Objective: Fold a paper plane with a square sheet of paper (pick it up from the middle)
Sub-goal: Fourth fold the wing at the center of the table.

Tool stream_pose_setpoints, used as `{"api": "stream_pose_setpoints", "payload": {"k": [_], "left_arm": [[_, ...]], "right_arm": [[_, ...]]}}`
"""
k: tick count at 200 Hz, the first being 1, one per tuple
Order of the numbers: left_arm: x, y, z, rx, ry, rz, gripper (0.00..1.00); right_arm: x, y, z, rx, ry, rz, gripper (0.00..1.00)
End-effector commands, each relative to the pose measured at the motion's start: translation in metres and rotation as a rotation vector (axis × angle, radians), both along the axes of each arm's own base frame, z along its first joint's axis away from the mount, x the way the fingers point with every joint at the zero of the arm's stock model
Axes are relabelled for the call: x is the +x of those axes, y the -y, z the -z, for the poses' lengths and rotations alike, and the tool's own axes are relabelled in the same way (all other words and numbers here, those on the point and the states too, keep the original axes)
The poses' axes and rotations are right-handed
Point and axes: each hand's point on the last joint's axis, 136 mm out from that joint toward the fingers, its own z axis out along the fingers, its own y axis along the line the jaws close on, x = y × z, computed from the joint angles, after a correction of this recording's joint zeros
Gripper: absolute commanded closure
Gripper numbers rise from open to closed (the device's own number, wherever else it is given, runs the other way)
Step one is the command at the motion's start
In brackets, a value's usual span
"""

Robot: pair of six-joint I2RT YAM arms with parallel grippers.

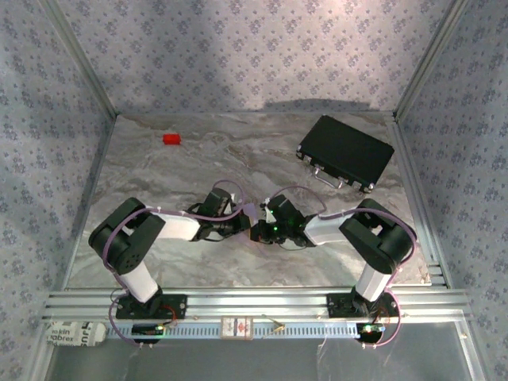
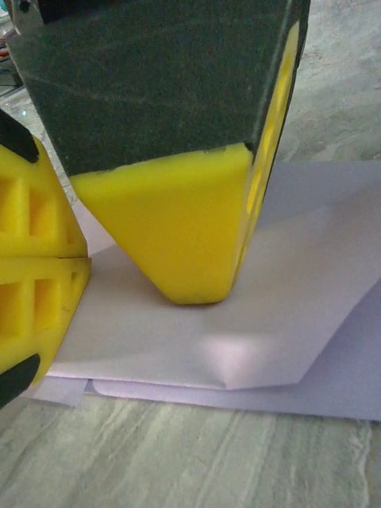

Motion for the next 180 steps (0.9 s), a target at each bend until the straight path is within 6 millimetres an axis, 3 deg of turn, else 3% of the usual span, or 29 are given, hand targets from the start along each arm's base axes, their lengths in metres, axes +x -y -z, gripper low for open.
{"api": "stream_pose_setpoints", "payload": {"k": [1,83,180], "left_arm": [[0.010,-0.031,0.021,0.121,-0.032,-0.086,0.96],[0.048,-0.044,0.009,0.104,-0.012,-0.105,0.95],[0.074,-0.081,0.019,0.145,-0.043,-0.157,0.95]], "right_arm": [[-0.024,0.030,0.035,-0.132,-0.101,0.017,1.00],[-0.032,0.040,0.041,-0.149,-0.110,0.015,1.00],[-0.034,0.039,0.038,-0.142,-0.097,-0.007,1.00]]}}
